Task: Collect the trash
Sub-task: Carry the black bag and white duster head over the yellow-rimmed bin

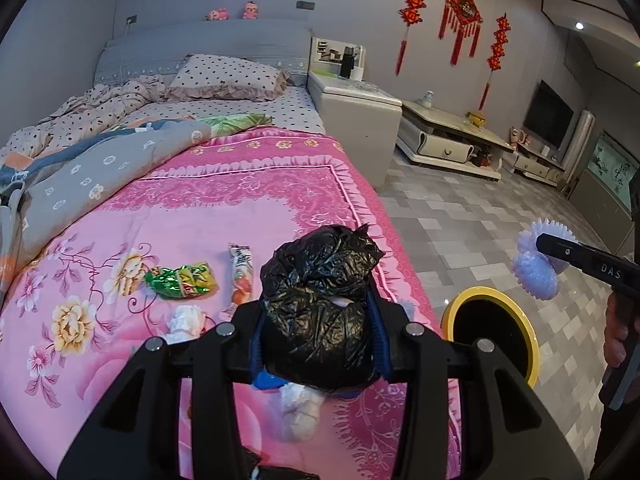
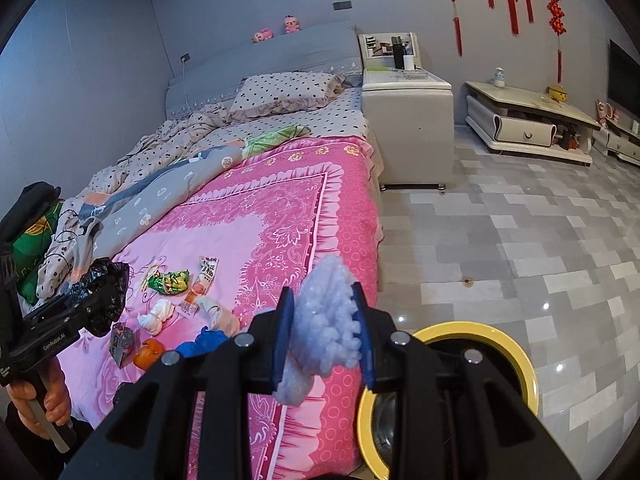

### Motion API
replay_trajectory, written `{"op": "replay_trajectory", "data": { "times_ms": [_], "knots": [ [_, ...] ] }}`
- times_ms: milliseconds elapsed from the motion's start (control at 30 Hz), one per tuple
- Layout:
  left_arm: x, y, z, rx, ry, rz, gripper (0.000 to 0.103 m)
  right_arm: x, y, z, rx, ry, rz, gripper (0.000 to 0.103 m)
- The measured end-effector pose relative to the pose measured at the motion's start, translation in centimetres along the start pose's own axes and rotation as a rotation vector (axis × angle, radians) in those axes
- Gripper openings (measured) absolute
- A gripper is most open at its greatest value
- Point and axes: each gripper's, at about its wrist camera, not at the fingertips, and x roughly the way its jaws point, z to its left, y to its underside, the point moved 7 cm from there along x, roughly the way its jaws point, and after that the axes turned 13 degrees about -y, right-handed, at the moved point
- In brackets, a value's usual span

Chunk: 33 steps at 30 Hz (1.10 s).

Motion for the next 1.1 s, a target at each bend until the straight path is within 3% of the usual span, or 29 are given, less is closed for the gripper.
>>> {"op": "replay_trajectory", "data": {
  "times_ms": [300,533,1100],
  "knots": [
    [0.1,0.1,-8.1,0.049,0.089,0.018,0.04,-4.1,0.4,-4.7,0.056,0.061,-0.072,0.027],
    [0.7,0.4,-14.0,0.103,0.137,0.032,0.04,-5.5,1.6,-8.6,0.108,0.099,-0.075,0.027],
    [4.8,4.2,-24.1,0.197,0.249,0.128,0.04,-5.4,4.5,-15.6,0.214,0.145,-0.05,0.027]
  ]
}}
